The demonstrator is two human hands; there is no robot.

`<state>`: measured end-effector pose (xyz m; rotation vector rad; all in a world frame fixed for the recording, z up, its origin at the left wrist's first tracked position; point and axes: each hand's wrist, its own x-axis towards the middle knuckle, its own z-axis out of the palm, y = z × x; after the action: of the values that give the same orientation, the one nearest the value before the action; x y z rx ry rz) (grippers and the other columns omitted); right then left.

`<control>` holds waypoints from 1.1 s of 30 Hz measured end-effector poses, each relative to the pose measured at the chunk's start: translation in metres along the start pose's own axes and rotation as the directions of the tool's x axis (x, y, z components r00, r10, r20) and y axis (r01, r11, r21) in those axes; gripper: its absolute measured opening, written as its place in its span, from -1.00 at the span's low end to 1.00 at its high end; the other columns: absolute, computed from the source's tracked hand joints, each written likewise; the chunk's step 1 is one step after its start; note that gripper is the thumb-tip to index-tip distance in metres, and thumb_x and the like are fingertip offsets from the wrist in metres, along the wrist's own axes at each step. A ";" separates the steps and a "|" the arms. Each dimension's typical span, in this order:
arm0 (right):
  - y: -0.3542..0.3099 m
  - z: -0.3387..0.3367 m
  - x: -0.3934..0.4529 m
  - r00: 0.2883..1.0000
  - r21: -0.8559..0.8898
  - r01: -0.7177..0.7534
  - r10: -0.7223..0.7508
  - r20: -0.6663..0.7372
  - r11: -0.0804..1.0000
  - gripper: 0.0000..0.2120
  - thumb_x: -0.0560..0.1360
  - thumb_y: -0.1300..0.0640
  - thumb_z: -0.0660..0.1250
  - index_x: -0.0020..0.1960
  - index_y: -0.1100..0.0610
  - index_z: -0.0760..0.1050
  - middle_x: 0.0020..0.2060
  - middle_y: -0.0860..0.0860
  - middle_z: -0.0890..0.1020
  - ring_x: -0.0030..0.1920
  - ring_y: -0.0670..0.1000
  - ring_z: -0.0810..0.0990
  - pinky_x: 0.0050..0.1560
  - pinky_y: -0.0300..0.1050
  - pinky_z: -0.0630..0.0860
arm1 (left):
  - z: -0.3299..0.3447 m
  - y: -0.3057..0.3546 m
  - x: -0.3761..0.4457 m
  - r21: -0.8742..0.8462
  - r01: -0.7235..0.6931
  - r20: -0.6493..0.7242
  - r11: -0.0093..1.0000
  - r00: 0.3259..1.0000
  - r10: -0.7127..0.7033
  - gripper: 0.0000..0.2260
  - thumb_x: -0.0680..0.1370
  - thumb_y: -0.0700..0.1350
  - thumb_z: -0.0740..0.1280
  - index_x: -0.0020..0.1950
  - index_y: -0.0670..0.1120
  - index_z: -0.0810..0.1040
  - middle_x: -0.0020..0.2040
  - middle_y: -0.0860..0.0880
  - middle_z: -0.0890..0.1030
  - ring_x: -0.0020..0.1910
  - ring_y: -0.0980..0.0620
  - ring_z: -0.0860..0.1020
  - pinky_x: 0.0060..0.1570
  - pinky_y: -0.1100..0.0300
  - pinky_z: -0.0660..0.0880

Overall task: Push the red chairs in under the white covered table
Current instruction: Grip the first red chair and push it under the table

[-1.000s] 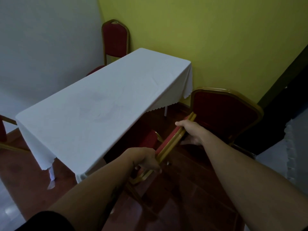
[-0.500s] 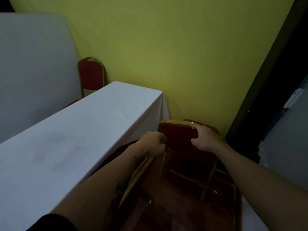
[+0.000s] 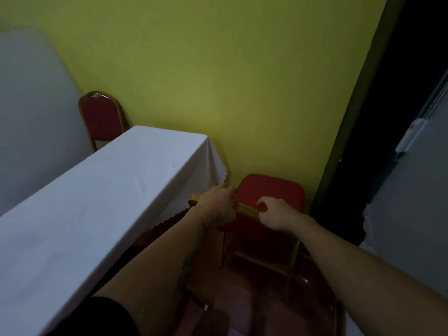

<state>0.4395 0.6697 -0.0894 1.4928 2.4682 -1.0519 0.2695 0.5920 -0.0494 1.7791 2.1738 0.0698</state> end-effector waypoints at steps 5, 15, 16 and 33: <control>0.018 0.019 0.001 0.996 0.017 0.054 -0.055 0.070 0.998 -0.48 0.46 0.13 0.36 0.39 -0.13 0.45 0.06 0.00 0.61 0.01 0.08 0.62 0.04 0.06 0.61 | 0.024 -0.003 0.038 0.243 -0.029 0.131 0.970 0.991 -0.003 -0.77 0.46 -0.05 0.36 0.09 -0.06 0.56 -0.01 -0.06 0.61 0.01 -0.12 0.60 -0.12 0.07 0.44; 0.020 0.018 0.015 0.989 -0.028 0.026 -0.022 0.148 0.999 -0.38 0.52 0.29 0.24 0.47 -0.21 0.32 0.15 0.02 0.56 0.16 0.17 0.54 0.19 0.16 0.46 | 0.026 0.006 0.052 0.379 0.037 0.069 0.925 0.995 -0.068 -0.90 0.53 -0.12 0.31 -0.18 -0.08 0.48 -0.30 0.00 0.46 -0.24 -0.02 0.51 -0.20 0.09 0.50; 0.022 0.018 0.013 0.988 -0.023 0.026 -0.022 0.152 0.999 -0.39 0.53 0.29 0.24 0.46 -0.22 0.33 0.12 0.00 0.56 0.13 0.14 0.54 0.13 0.10 0.43 | 0.028 0.010 0.050 0.400 0.028 0.071 0.916 0.996 -0.061 -0.91 0.53 -0.12 0.30 -0.15 -0.09 0.50 -0.30 0.00 0.45 -0.24 -0.02 0.50 -0.21 0.10 0.48; 0.083 0.022 -0.018 0.947 0.188 -0.265 0.292 -0.134 0.946 -0.32 0.50 0.19 0.35 0.58 -0.02 0.25 0.42 0.14 0.36 0.38 0.25 0.39 0.31 0.21 0.46 | 0.053 -0.012 -0.008 -0.002 -0.073 0.241 0.997 0.968 0.071 -0.70 0.38 -0.07 0.34 0.10 -0.03 0.58 0.03 -0.07 0.63 0.01 -0.11 0.61 0.02 0.02 0.58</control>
<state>0.5098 0.6673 -0.1424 1.9814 2.2136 -1.1473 0.2740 0.5730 -0.1004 1.7685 1.9415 -0.1302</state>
